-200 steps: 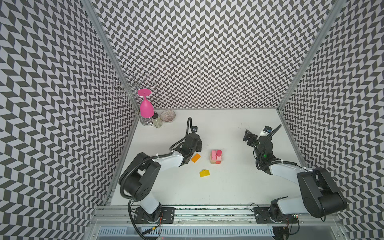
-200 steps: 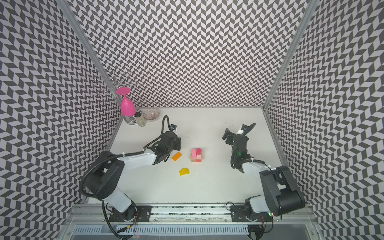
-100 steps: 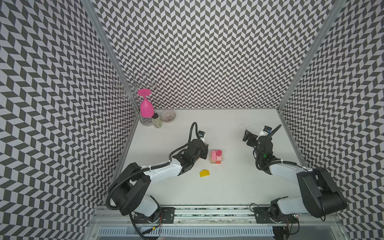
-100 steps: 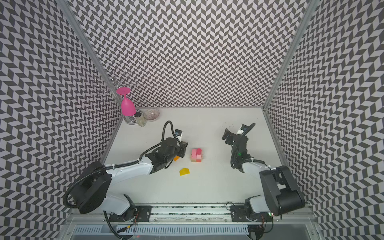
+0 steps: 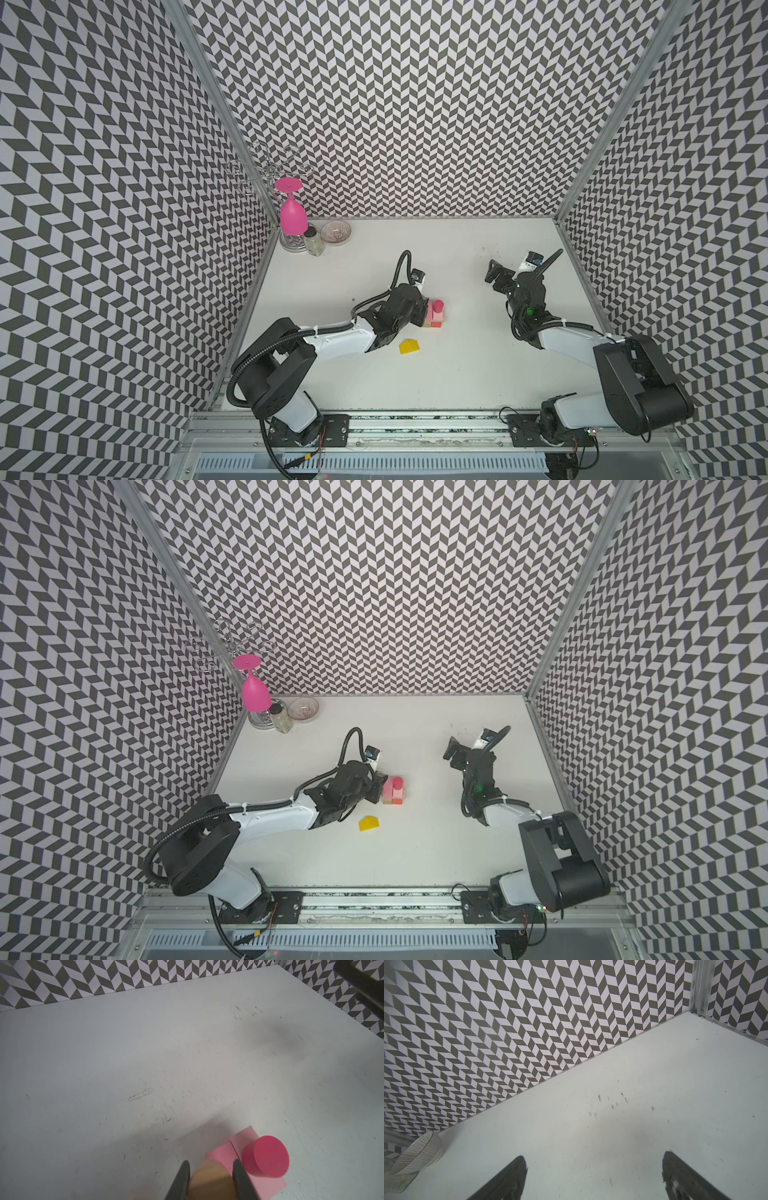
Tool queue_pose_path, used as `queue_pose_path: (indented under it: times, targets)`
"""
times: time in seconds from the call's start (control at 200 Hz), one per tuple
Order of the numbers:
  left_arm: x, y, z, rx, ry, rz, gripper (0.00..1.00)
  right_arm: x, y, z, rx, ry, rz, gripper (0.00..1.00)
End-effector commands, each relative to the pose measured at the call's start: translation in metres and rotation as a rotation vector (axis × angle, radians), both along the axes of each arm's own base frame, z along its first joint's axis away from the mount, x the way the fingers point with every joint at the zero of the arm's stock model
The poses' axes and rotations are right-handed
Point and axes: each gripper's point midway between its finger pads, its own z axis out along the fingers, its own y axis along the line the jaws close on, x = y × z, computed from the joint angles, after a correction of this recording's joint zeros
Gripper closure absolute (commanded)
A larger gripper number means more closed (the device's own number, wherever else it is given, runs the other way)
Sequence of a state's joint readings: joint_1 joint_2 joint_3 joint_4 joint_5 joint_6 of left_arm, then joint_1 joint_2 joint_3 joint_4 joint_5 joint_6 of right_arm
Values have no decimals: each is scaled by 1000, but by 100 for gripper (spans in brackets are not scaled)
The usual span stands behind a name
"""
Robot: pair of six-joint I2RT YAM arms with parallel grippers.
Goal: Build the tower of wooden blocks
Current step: 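Carry the tan cylinder with the left gripper to beside the magenta cylinder, then lower the tan cylinder onto the pink blocks with the left gripper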
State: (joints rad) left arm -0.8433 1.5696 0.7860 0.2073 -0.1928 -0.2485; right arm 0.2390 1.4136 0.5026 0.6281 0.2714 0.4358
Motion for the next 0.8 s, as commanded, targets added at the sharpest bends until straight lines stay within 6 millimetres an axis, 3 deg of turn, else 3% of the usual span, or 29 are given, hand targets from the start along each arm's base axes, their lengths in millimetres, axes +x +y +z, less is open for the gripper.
queue_pose_path:
  times: [0.0,0.796]
  targets:
    - [0,-12,9,-35,-7,-23,98,6,1,13,10,-43,4,0]
    - [-3,-19,-4,-26,21,-29,98,6,2,13,10,-43,11,0]
